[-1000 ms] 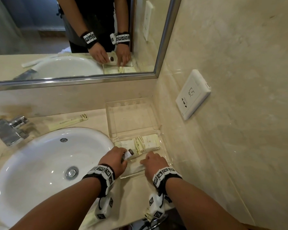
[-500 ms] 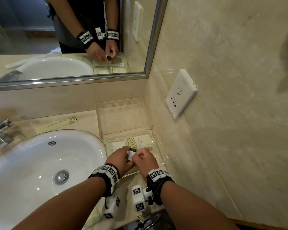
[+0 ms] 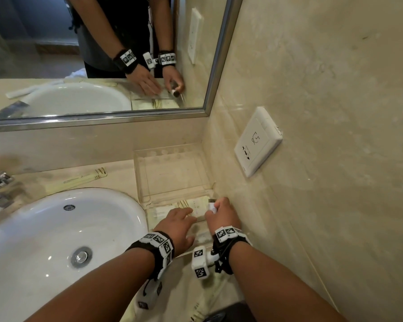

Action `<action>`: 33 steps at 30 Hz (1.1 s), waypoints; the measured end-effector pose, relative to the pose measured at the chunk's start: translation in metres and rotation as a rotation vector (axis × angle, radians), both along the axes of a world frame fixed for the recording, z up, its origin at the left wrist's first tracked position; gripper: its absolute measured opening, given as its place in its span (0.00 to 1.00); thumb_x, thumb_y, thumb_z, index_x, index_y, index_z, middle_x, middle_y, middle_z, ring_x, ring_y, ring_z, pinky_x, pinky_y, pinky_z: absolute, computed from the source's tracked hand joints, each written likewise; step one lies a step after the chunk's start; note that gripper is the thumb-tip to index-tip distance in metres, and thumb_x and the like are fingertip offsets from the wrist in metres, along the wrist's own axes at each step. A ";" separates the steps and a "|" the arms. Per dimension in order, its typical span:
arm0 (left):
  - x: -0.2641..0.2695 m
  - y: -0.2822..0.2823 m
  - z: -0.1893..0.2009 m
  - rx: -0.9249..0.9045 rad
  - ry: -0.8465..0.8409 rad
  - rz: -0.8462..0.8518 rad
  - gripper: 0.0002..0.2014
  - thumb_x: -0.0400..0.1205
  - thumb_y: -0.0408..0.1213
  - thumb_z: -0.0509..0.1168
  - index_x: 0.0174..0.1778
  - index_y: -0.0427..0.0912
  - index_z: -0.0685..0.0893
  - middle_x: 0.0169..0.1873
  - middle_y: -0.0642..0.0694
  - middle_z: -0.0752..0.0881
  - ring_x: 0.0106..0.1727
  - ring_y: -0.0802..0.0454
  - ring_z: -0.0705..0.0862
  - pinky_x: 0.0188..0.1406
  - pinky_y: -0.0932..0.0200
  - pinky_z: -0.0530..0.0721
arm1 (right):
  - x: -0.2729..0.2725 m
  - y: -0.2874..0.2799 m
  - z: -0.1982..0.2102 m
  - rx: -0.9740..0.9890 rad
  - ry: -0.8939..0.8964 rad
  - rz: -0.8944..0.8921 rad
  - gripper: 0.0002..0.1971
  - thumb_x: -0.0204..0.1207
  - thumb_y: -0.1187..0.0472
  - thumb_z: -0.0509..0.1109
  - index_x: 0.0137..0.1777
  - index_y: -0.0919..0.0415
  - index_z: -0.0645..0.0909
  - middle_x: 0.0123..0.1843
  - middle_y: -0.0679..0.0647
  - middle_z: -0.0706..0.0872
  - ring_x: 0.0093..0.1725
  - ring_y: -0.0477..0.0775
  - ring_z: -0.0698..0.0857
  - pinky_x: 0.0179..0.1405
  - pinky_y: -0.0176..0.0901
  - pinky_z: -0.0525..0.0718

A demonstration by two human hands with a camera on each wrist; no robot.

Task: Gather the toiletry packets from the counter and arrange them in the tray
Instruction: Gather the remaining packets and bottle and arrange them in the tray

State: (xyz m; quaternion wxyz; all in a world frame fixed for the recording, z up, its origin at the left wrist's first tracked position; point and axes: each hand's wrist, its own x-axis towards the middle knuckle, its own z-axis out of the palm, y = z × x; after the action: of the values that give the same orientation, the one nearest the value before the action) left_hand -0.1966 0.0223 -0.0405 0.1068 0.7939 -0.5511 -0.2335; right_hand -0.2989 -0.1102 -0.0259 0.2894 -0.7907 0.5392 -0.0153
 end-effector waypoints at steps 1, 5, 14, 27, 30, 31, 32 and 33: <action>0.002 -0.003 -0.002 0.016 -0.038 -0.037 0.29 0.79 0.50 0.64 0.78 0.53 0.70 0.83 0.50 0.60 0.83 0.44 0.56 0.80 0.47 0.64 | 0.003 -0.002 -0.002 -0.003 0.022 0.009 0.08 0.76 0.56 0.66 0.54 0.50 0.72 0.44 0.46 0.79 0.46 0.56 0.84 0.46 0.47 0.84; 0.011 -0.021 -0.011 0.109 -0.097 -0.133 0.32 0.77 0.50 0.65 0.79 0.50 0.68 0.85 0.48 0.56 0.84 0.41 0.52 0.81 0.45 0.63 | 0.017 -0.003 -0.016 -0.044 0.081 0.047 0.11 0.76 0.58 0.67 0.57 0.48 0.74 0.54 0.52 0.85 0.55 0.58 0.85 0.54 0.49 0.84; 0.014 -0.037 -0.025 0.222 -0.101 -0.210 0.38 0.79 0.52 0.64 0.83 0.46 0.58 0.85 0.46 0.53 0.85 0.42 0.51 0.78 0.44 0.68 | 0.025 -0.007 -0.044 -0.173 0.123 0.097 0.12 0.81 0.61 0.64 0.60 0.49 0.83 0.65 0.51 0.78 0.58 0.54 0.83 0.55 0.42 0.79; 0.018 -0.036 -0.025 0.248 -0.106 -0.215 0.36 0.80 0.45 0.60 0.85 0.47 0.55 0.86 0.48 0.50 0.86 0.43 0.49 0.82 0.46 0.62 | 0.019 0.008 -0.045 -0.241 0.289 0.242 0.23 0.81 0.56 0.61 0.77 0.52 0.73 0.85 0.50 0.61 0.78 0.56 0.67 0.75 0.48 0.69; 0.020 -0.035 -0.028 0.224 -0.106 -0.219 0.36 0.80 0.44 0.60 0.84 0.47 0.57 0.86 0.48 0.52 0.85 0.43 0.50 0.81 0.46 0.64 | 0.018 0.005 -0.044 -0.231 0.257 0.266 0.25 0.80 0.57 0.62 0.78 0.55 0.72 0.85 0.49 0.61 0.78 0.55 0.67 0.78 0.44 0.67; 0.021 -0.034 -0.029 0.212 -0.114 -0.222 0.36 0.79 0.45 0.61 0.84 0.48 0.57 0.85 0.49 0.53 0.85 0.43 0.51 0.81 0.46 0.64 | 0.018 0.004 -0.043 -0.228 0.244 0.270 0.26 0.80 0.58 0.63 0.79 0.56 0.71 0.85 0.49 0.62 0.78 0.55 0.67 0.78 0.44 0.66; 0.023 -0.033 -0.031 0.197 -0.125 -0.224 0.35 0.79 0.45 0.61 0.84 0.47 0.58 0.85 0.49 0.54 0.85 0.43 0.51 0.81 0.46 0.65 | 0.017 0.004 -0.042 -0.222 0.229 0.266 0.28 0.80 0.58 0.63 0.80 0.57 0.70 0.85 0.49 0.62 0.79 0.55 0.66 0.80 0.43 0.64; 0.024 -0.033 -0.032 0.182 -0.134 -0.225 0.35 0.79 0.45 0.61 0.84 0.47 0.59 0.85 0.49 0.55 0.85 0.44 0.52 0.80 0.46 0.65 | 0.016 0.003 -0.041 -0.213 0.219 0.262 0.29 0.79 0.57 0.64 0.82 0.57 0.68 0.86 0.50 0.62 0.81 0.56 0.64 0.81 0.44 0.62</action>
State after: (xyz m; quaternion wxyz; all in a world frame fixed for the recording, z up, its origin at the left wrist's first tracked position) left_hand -0.1725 -0.0103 -0.0728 -0.0295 0.7474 -0.6191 -0.2392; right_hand -0.2824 -0.1068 -0.0665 0.1432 -0.8773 0.4552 0.0516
